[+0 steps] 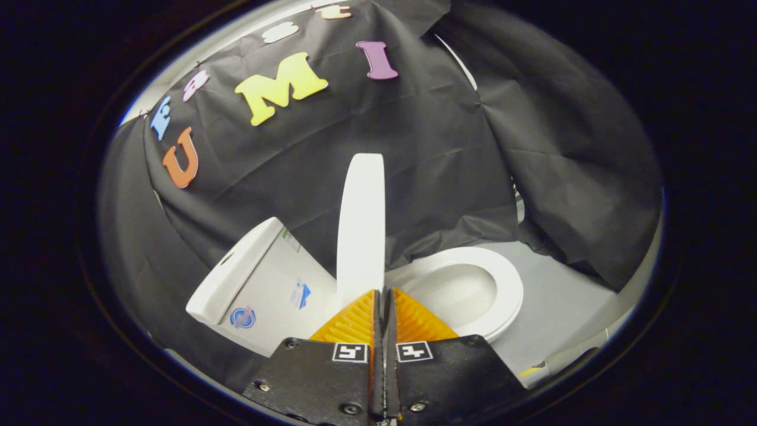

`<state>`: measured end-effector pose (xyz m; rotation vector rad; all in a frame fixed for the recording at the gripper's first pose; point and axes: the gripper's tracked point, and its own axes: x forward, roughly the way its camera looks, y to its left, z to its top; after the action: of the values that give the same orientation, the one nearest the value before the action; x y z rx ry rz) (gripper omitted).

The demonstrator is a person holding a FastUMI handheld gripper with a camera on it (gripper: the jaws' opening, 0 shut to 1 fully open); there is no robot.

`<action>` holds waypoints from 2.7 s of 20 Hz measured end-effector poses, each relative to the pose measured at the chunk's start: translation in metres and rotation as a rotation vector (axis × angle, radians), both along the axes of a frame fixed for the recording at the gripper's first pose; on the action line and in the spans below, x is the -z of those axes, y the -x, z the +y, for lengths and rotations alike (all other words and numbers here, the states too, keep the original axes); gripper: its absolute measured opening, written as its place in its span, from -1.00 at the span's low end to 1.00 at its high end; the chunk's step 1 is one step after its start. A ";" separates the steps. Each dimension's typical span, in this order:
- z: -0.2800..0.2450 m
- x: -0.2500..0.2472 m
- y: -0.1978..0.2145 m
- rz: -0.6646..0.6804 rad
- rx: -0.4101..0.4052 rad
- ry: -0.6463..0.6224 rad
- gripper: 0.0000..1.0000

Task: Open the toilet lid.

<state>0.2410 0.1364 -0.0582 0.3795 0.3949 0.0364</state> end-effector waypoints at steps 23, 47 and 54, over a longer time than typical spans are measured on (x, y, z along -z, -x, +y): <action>0.071 -0.019 0.003 -0.086 -0.038 0.235 -0.86; 0.162 -0.023 -0.001 -0.100 -0.152 0.536 -0.83; 0.186 -0.045 0.012 -0.191 -0.287 0.523 -0.49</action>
<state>0.2288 0.3227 -0.0132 -0.1987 0.2538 0.2429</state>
